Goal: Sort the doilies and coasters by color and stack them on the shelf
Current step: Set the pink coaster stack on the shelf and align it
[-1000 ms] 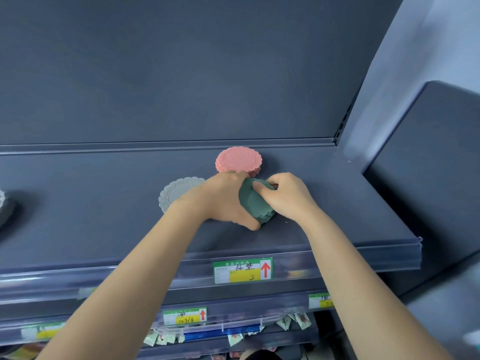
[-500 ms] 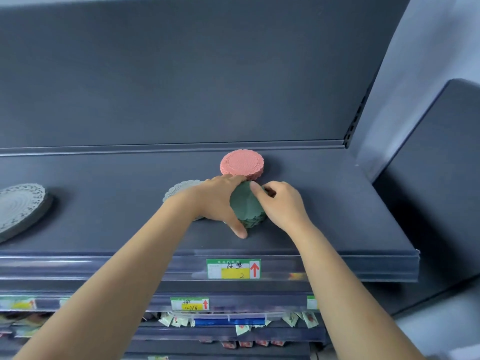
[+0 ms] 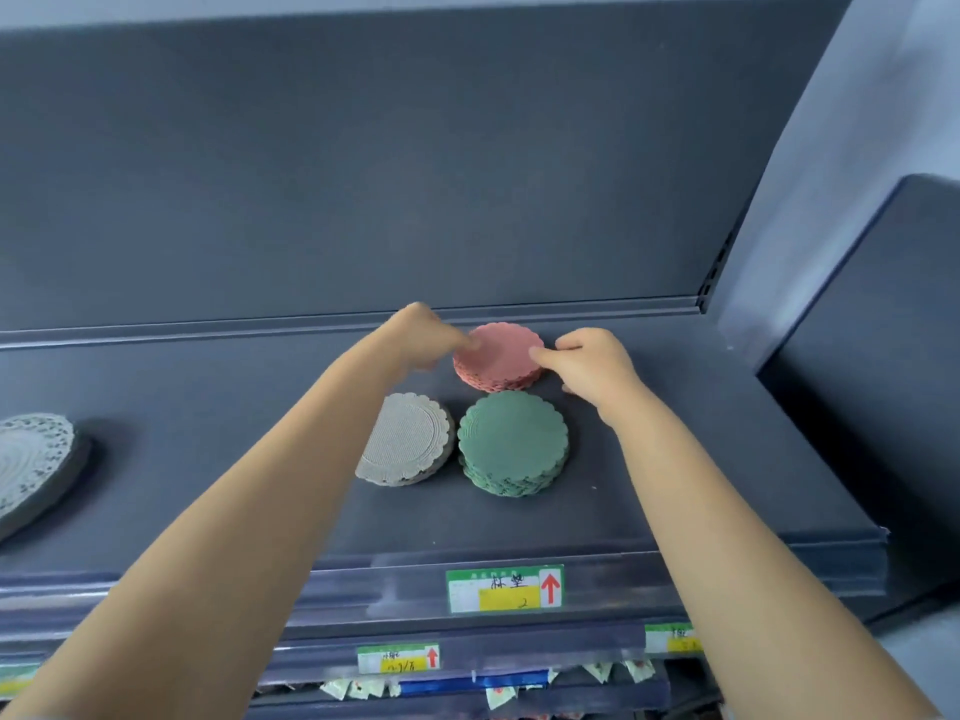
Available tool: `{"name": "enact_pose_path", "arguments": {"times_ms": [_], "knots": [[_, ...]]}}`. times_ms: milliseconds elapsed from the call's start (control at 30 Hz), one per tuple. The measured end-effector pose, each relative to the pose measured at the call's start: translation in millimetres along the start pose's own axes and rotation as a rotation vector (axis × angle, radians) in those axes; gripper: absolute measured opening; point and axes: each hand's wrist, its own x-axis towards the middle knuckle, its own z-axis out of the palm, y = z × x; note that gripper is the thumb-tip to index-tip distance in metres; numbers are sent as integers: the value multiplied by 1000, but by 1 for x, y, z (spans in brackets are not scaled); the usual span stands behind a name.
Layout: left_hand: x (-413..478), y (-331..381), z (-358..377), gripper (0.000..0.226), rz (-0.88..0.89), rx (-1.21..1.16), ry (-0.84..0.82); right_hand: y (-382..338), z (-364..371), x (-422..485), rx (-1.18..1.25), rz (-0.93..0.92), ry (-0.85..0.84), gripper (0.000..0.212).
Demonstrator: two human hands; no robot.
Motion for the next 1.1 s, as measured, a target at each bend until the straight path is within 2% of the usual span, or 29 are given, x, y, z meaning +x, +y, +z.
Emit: {"name": "enact_pose_path", "arguments": {"times_ms": [133,200,267,467,600,667,767,833,900,967,1033,1100], "knots": [[28,8,3,38,-99,-114,-277,-18,8,29,-56,165,-160,33],[37,15,3,28,-133,-80,-345,-24,12,40,-52,227,-223,41],[46,17,2,24,-168,-66,-390,-28,13,47,-53,268,-270,53],[64,8,4,25,-156,-117,-467,-34,10,52,-58,336,-336,45],[65,4,7,27,-64,-132,-500,-31,8,56,-41,346,-365,46],[59,6,8,35,14,-147,-491,-29,6,55,-6,348,-381,47],[51,1,12,60,107,-245,-405,-24,3,46,50,309,-389,42],[42,-3,12,56,169,-301,-315,-18,0,38,86,250,-361,51],[33,-3,13,49,257,-325,-231,-13,-2,29,82,170,-258,68],[26,1,15,49,364,-360,-153,-11,-5,22,70,53,-105,74],[23,6,18,51,441,-414,-103,-12,-6,17,73,-98,-2,69],[25,10,23,55,464,-395,-77,-12,-5,15,58,-175,26,57]]}}
